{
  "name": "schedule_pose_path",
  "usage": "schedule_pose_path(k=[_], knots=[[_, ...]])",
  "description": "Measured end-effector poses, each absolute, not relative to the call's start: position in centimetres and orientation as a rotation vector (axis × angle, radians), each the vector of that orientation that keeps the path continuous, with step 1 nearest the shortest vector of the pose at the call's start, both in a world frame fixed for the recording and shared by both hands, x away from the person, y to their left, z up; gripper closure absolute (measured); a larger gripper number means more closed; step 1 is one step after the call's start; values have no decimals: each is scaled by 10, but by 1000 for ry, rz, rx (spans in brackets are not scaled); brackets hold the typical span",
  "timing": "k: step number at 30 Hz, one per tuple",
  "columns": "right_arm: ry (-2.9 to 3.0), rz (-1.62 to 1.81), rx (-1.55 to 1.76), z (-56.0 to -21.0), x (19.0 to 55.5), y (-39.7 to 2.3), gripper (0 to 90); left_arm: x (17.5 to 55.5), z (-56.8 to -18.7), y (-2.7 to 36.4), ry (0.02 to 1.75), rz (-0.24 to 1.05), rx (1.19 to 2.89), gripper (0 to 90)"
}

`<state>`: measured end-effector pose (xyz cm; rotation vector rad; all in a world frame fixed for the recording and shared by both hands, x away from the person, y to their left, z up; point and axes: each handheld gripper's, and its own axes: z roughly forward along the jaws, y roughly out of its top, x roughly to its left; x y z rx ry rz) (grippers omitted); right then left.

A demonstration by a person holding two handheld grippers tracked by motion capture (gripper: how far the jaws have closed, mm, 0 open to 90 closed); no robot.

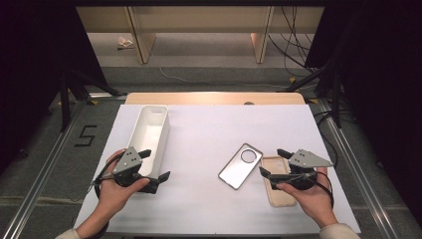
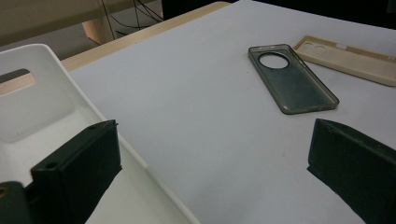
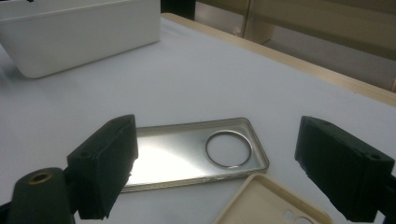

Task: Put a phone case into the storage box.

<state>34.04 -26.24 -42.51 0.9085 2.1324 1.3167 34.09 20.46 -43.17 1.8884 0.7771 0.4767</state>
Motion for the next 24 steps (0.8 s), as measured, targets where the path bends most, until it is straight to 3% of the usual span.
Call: schedule_pose_path(k=[7,10,11,13,15,16,17,24], knots=[[2125,1298,895,-425,342,-262,169,340,-431,207,783,482,1882,20],[2114,1260,884,-424,343,-264,327,340,-430,207,784,482,1883,21],[2114,1260,884,-424,343,-264,327,340,-430,207,784,482,1883,20],[2123,1225,913,-422,346,-269,643,339,-430,207,783,484,1883,21],[2153,1207,940,-420,349,-273,806,339,-430,207,781,484,1883,21],[2153,1207,940,-420,349,-273,806,339,-430,207,780,485,1884,21],[2183,1155,970,-419,354,-275,900,339,-430,207,781,486,1885,21],[2330,1005,1061,-429,375,-264,900,339,-430,208,783,484,1881,22]])
